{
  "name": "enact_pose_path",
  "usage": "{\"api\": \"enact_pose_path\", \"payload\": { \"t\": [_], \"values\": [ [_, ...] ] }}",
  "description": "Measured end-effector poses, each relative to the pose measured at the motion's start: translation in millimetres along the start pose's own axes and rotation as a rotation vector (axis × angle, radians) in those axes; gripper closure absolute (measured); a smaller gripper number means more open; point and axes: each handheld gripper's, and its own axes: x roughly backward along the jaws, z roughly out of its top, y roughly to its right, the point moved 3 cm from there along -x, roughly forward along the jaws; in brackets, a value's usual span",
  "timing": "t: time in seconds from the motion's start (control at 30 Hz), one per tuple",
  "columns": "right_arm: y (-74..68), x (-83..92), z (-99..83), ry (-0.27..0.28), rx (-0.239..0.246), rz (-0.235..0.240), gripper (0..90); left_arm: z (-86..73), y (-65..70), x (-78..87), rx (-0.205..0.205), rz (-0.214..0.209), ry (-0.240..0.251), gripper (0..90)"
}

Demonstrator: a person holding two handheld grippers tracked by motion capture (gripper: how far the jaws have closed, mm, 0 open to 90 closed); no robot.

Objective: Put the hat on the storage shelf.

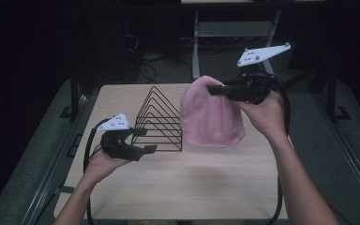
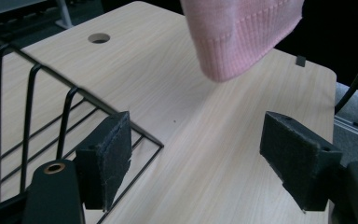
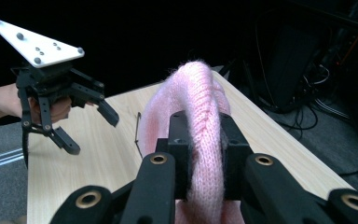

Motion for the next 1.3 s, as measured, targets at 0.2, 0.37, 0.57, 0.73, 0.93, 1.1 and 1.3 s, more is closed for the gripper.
{"api": "enact_pose_path", "payload": {
  "t": [0.2,0.37,0.57,0.73,0.93,1.1,1.3],
  "values": [
    [-3.9,-6.0,9.9,0.006,0.019,0.019,78.6,9.3,-0.5,-4.0,-0.017,-0.019,-0.008,24.6],
    [-5.7,-10.3,16.8,0.013,0.028,0.034,78.6,19.6,-1.5,-9.2,-0.02,-0.037,-0.003,24.7],
    [-9.8,-19.3,28.0,0.034,0.045,0.058,78.6,32.7,-5.7,-15.3,-0.027,-0.066,-0.01,26.3],
    [-14.4,-28.0,39.1,0.04,0.06,0.079,78.6,35.0,-11.4,-18.4,-0.018,-0.091,-0.018,30.1],
    [-18.9,-35.6,54.0,0.057,0.08,0.096,78.6,34.9,-20.0,-17.0,0.006,-0.147,-0.024,40.5],
    [-20.1,-42.4,61.7,0.068,0.094,0.108,78.6,36.6,-24.5,-13.7,-0.007,-0.169,-0.012,64.1],
    [-14.2,-49.0,63.7,0.079,0.088,0.107,78.6,40.3,-29.7,-9.5,-0.031,-0.147,-0.026,82.2]
  ]
}}
